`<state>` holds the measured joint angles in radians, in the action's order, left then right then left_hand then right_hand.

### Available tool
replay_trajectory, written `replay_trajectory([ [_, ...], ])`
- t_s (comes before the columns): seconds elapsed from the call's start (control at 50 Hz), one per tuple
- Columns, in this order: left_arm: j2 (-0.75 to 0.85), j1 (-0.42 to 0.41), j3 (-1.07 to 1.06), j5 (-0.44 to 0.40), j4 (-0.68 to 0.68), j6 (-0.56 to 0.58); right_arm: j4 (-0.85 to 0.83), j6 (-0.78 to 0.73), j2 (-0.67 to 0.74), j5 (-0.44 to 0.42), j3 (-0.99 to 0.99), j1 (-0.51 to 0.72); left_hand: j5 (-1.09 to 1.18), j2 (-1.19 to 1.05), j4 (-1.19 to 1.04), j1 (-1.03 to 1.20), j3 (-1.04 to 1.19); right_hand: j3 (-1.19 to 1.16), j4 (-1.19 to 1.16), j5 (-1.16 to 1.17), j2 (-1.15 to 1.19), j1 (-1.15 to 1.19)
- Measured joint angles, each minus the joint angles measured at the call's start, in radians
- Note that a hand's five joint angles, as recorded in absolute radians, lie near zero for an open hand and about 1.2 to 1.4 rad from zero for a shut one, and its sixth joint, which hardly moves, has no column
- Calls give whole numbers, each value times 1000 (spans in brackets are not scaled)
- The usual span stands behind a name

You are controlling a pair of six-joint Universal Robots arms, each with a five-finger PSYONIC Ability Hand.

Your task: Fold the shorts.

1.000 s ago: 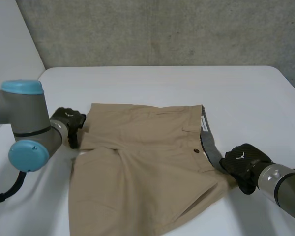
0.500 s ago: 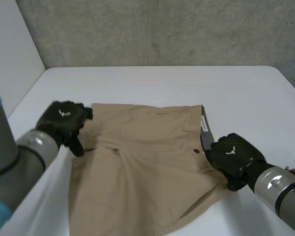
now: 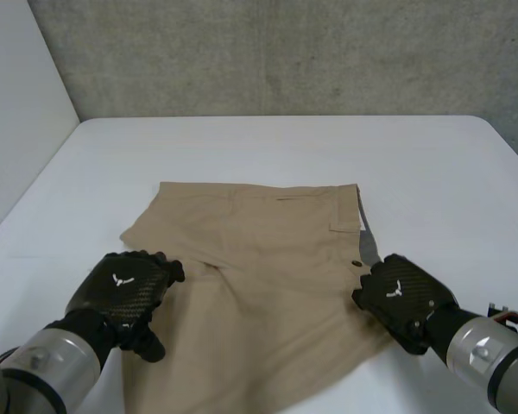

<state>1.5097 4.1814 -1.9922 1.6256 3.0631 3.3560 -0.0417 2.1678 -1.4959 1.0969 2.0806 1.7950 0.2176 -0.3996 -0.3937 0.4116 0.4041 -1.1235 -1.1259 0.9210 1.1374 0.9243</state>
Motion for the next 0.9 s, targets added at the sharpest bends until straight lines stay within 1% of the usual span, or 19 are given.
replay_trajectory([
  [0.02,-12,-3,-13,0,0,-3,-28,10,16,-6,-15,-1,0,0,0,0,0,-55,-57,55,43,60],
  [0.08,-22,-14,-26,0,0,-11,-50,33,44,-3,-42,7,0,0,0,0,0,-59,-66,58,43,60],
  [0.12,-30,-38,-36,2,0,-23,-67,97,96,16,-99,47,0,0,0,0,0,-59,-66,59,43,60],
  [0.14,-30,-38,-36,2,0,-23,-67,97,96,16,-99,47,0,0,0,0,0,-59,-66,59,43,60],
  [0.18,-32,-64,-38,7,0,-38,-73,180,148,52,-164,101,0,0,0,0,0,-59,-66,68,43,64],
  [0.28,-29,-97,-35,27,-2,-58,-71,299,218,116,-253,174,0,0,0,0,0,-59,-66,68,43,64],
  [0.3,-26,-110,-31,46,-6,-69,-69,347,248,155,-295,200,0,0,0,0,0,-59,-66,68,43,64],
  [0.38,-18,-128,-26,89,-19,-91,-65,397,288,227,-356,223,0,0,0,0,0,-59,-66,68,43,64],
  [0.4,-16,-132,-25,100,-23,-97,-62,409,308,262,-383,227,0,0,0,0,0,-59,-66,68,43,64],
  [0.48,-2,-141,-21,126,-40,-125,-48,421,349,327,-431,228,0,0,0,0,0,-59,-66,68,43,68],
  [0.58,14,-148,-21,133,-60,-160,-28,417,362,346,-445,220,0,0,0,0,0,-59,-66,68,43,68],
  [0.76,53,-177,-20,135,-87,-193,-15,405,366,336,-448,207,0,0,0,0,0,-59,-67,68,43,68],
  [0.82,73,-186,-17,146,-86,-193,-15,404,369,334,-447,207,0,0,0,0,0,-59,-67,68,43,68],
  [0.9,109,-191,-3,190,-73,-188,-15,406,370,334,-438,208,0,0,0,0,0,-59,-67,68,43,68],
])
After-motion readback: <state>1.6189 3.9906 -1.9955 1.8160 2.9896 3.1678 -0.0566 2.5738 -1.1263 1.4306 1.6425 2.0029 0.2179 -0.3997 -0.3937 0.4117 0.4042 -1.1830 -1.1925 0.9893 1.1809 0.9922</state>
